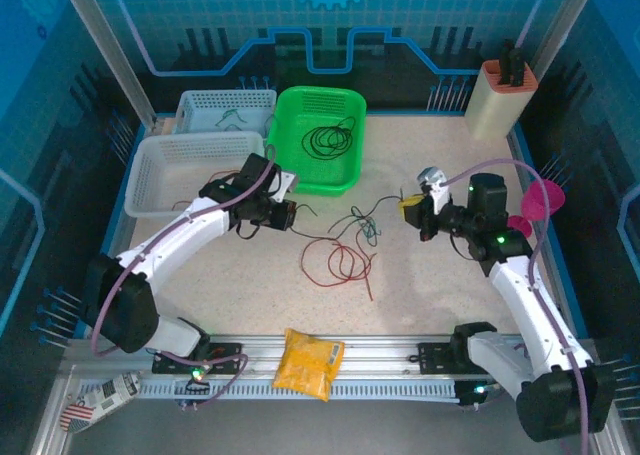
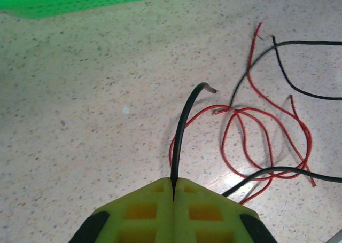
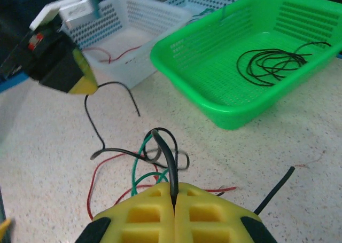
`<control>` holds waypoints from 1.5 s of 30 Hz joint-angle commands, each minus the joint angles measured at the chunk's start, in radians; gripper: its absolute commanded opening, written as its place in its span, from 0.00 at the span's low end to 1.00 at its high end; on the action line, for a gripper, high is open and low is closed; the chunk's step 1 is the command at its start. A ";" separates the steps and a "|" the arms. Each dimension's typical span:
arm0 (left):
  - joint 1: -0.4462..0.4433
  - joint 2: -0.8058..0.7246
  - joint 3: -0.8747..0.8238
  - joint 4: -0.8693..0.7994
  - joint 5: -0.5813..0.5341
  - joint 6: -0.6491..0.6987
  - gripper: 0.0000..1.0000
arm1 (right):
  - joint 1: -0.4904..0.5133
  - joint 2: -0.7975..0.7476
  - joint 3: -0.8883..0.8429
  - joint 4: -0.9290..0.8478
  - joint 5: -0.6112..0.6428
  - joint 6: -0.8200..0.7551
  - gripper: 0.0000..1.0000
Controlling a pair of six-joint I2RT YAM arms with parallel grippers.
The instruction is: Untangle the cables
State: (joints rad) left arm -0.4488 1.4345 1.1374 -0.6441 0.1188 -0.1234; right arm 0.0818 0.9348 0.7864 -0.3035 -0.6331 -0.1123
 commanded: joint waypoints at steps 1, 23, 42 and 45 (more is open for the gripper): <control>0.023 -0.060 0.018 -0.079 -0.036 0.025 0.00 | -0.052 -0.014 0.018 0.028 -0.052 0.134 0.00; 0.175 -0.251 0.122 -0.236 -0.097 0.112 0.00 | -0.086 0.051 0.080 -0.209 0.296 0.268 0.00; 0.229 -0.273 0.291 -0.092 -0.140 0.091 0.00 | -0.099 -0.010 0.037 -0.132 0.290 0.336 1.00; 0.231 -0.285 0.307 0.001 -0.136 0.055 0.00 | -0.100 -0.026 0.042 -0.145 0.282 0.339 1.00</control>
State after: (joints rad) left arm -0.2306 1.1790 1.4033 -0.7597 -0.0044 -0.0311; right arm -0.0078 0.9268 0.8257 -0.4652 -0.3225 0.2062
